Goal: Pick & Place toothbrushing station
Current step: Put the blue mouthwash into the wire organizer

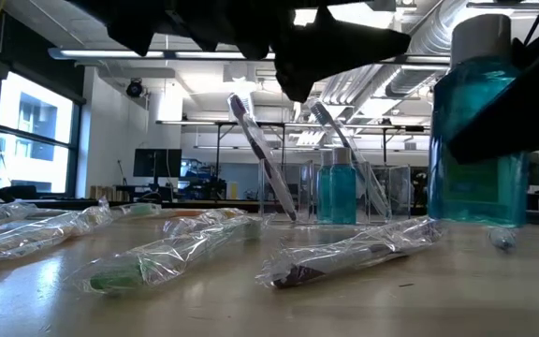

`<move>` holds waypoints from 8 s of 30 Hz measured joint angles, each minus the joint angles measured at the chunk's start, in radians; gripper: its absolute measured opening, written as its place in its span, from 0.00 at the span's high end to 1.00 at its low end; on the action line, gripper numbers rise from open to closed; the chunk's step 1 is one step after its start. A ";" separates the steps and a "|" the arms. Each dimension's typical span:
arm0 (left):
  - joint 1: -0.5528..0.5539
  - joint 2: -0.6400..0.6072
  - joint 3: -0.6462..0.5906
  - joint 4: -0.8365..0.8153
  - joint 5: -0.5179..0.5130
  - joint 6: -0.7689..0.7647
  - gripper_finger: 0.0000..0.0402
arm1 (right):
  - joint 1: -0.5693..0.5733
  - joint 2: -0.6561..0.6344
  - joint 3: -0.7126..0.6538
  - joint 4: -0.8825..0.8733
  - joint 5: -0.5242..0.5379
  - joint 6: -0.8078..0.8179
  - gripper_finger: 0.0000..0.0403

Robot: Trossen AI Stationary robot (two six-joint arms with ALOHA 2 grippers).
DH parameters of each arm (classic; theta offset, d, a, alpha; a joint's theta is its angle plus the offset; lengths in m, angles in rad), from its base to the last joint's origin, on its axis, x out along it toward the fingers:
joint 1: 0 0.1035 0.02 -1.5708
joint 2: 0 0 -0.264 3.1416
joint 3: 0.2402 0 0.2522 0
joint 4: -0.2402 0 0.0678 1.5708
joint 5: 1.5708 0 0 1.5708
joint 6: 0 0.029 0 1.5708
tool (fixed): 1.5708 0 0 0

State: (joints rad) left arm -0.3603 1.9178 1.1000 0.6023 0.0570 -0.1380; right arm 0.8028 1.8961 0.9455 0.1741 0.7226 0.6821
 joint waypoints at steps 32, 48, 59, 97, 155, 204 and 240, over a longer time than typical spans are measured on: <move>-0.007 0.000 0.177 -0.387 -0.037 -0.073 0.43 | -0.028 0.000 0.000 0.018 -0.073 -0.025 0.84; -0.006 0.000 0.177 -0.422 -0.036 -0.081 0.43 | -0.075 0.000 0.000 0.026 -0.127 -0.026 0.84; -0.006 0.000 0.177 -0.427 -0.036 -0.081 0.43 | -0.134 0.000 0.004 0.020 -0.210 -0.050 0.84; -0.006 -0.001 0.177 -0.501 -0.026 -0.077 0.43 | -0.204 0.000 0.184 -0.304 -0.437 0.047 0.83; 0.000 0.066 0.262 -0.571 0.023 -0.064 0.77 | -0.200 -0.004 0.196 -0.342 -0.435 0.038 0.83; 0.067 -0.062 0.683 -1.323 -0.139 0.193 0.77 | 0.085 -0.117 0.197 -0.668 -0.161 0.621 0.72; 0.453 -0.027 0.714 -1.434 0.418 0.815 0.77 | 0.192 -0.115 0.196 -0.480 0.065 0.657 0.73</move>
State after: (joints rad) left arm 0.0925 1.8908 1.8137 -0.8314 0.4753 0.6766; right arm 0.9951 1.7809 1.1419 -0.3056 0.7876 1.3392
